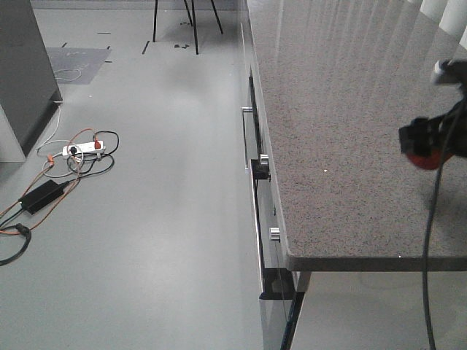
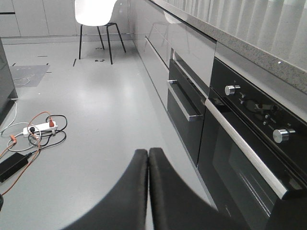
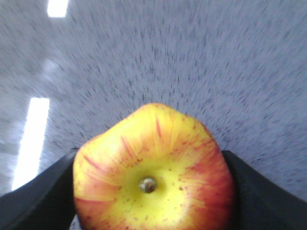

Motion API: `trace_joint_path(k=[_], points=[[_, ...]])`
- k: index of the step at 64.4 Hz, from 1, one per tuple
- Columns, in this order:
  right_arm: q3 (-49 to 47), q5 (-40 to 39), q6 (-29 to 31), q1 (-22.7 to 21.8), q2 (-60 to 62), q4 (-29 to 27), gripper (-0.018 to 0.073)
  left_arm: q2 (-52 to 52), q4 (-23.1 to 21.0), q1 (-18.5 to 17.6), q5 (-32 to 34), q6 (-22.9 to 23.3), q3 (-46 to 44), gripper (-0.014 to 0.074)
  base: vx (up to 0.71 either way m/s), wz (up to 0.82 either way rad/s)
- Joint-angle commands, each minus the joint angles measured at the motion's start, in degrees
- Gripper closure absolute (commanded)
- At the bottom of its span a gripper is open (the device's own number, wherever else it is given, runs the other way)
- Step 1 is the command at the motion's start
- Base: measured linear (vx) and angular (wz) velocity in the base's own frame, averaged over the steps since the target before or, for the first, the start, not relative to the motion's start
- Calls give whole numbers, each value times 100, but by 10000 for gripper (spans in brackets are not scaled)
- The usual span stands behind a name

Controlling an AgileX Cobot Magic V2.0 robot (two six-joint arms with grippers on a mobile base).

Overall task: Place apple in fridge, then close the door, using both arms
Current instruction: 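Lift the apple off the counter with the right gripper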

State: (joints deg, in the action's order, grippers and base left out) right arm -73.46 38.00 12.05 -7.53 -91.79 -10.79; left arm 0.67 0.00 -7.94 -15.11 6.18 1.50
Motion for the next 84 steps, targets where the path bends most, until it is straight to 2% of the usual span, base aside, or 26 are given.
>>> trace_joint_path(k=[1,10,22,36,49,69,84], points=[[9,-261,28,-22,748,-31,375,70,0,-15,407,28,114,602,0,0],[719,-495,27,-22,1494,-93,375,70,0,-15,407,28,114,602,0,0],[2136,-1260,44,-22,2675,-88,375,70,0,-15,407,28,114,602,0,0],[3196,-1544,32,-22,4093,-326,375,70,0,-15,407,28,114,602,0,0],[3436,-1124,17,-22,4794,-328,373,70,0,-15,407,28,114,602,0,0],[3436,-414,38,-22,5091,-226,372,70,0,-15,407,28,114,602,0,0],[3436,-518,14,-22,5091,-203,372,70,0,-15,407,28,114,602,0,0]])
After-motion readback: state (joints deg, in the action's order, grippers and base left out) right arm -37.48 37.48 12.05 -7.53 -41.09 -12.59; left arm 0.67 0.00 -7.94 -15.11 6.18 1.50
